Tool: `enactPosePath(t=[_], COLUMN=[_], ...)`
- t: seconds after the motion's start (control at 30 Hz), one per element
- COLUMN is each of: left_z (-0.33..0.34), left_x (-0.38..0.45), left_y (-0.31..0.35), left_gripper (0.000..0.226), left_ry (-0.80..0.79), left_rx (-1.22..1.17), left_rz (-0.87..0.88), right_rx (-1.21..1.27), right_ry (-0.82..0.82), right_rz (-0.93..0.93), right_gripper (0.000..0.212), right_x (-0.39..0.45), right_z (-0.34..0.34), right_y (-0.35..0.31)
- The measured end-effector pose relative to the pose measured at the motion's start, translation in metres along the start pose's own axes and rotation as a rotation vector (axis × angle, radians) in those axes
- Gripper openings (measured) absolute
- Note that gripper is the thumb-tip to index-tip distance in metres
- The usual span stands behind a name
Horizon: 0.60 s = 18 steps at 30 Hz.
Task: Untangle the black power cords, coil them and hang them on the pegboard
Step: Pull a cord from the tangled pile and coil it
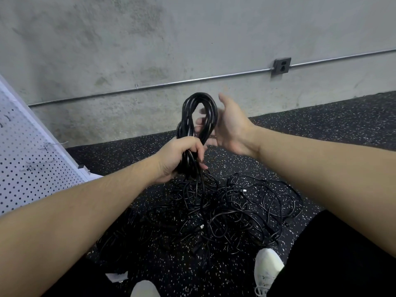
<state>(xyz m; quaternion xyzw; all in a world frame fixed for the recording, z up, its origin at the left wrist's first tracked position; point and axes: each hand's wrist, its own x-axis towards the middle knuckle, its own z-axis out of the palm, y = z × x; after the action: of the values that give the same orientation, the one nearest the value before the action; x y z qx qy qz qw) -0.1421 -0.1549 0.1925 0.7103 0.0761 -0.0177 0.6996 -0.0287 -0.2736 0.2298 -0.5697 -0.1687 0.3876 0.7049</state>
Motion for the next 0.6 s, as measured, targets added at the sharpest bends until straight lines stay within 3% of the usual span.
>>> enactPosePath(t=[0.1, 0.2, 0.3, 0.4, 0.5, 0.6], left_z=[0.000, -0.001, 0.000, -0.002, -0.003, -0.002], left_x=[-0.001, 0.002, 0.007, 0.010, 0.009, 0.008], left_y=[0.005, 0.009, 0.010, 0.010, 0.011, 0.016], left_gripper=[0.014, 0.017, 0.032, 0.041, 0.042, 0.041], left_ry=[0.122, 0.211, 0.267, 0.292, 0.292, 0.327], left_rx=[-0.007, -0.037, -0.090, -0.115, -0.157, -0.189], left_rz=[0.016, 0.041, 0.080, 0.109, 0.123, 0.141], right_rx=[-0.289, -0.707, -0.954, -1.028, -0.995, -0.878], right_ry=[-0.027, -0.075, -0.319, -0.544, -0.612, -0.617], right_rz=[0.104, 0.196, 0.285, 0.380, 0.410, 0.396], right_gripper=[0.041, 0.040, 0.055, 0.045, 0.030, 0.043], right_x=[0.004, 0.009, 0.002, -0.006, -0.007, -0.005], right_z=[-0.012, -0.020, -0.021, -0.015, -0.011, -0.014], right_y=[0.011, 0.022, 0.028, 0.029, 0.029, 0.027])
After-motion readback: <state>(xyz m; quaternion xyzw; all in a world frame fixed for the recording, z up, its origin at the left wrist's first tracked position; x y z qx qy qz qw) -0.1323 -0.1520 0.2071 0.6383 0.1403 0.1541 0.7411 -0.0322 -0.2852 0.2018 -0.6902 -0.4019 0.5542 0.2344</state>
